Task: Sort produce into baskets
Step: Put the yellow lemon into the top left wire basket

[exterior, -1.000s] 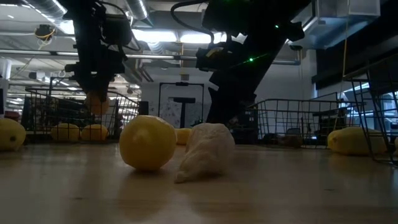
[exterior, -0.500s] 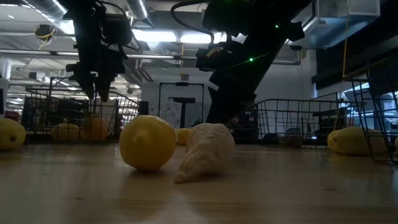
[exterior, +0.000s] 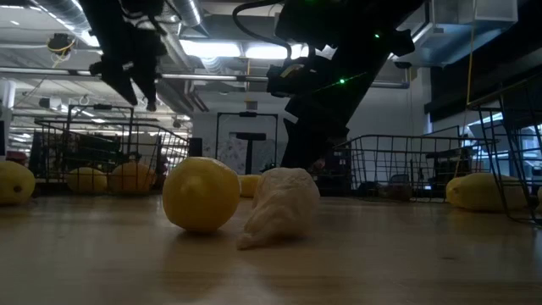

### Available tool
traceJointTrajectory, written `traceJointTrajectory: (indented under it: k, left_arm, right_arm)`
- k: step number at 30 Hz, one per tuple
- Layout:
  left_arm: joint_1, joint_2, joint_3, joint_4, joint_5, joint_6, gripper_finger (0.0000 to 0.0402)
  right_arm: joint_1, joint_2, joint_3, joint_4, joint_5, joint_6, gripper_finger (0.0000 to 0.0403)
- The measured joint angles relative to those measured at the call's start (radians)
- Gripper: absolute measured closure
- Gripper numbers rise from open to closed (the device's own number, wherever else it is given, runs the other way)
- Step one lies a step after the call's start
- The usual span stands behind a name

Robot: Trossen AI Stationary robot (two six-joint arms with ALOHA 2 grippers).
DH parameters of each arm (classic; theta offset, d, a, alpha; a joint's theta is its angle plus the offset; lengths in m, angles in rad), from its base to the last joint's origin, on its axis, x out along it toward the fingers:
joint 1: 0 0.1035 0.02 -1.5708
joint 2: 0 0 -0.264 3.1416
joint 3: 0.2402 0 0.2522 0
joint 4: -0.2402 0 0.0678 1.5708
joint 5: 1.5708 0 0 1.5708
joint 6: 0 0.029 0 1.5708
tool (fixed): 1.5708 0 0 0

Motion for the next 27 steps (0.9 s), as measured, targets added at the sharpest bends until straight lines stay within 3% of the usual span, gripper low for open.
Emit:
traceJointTrajectory:
  k: [10,27]
  left_arm:
    - [-0.259,-0.07,0.0,0.033,0.011,-0.036,0.0098]
    - [-0.715,0.041,0.0,0.284,0.011,-0.072,0.0098]
  right_arm:
    - [0.0,0.0,0.0,0.0,0.0,0.0,0.0084]
    - [0.0,0.0,0.0,0.0,0.0,0.0,0.0084]
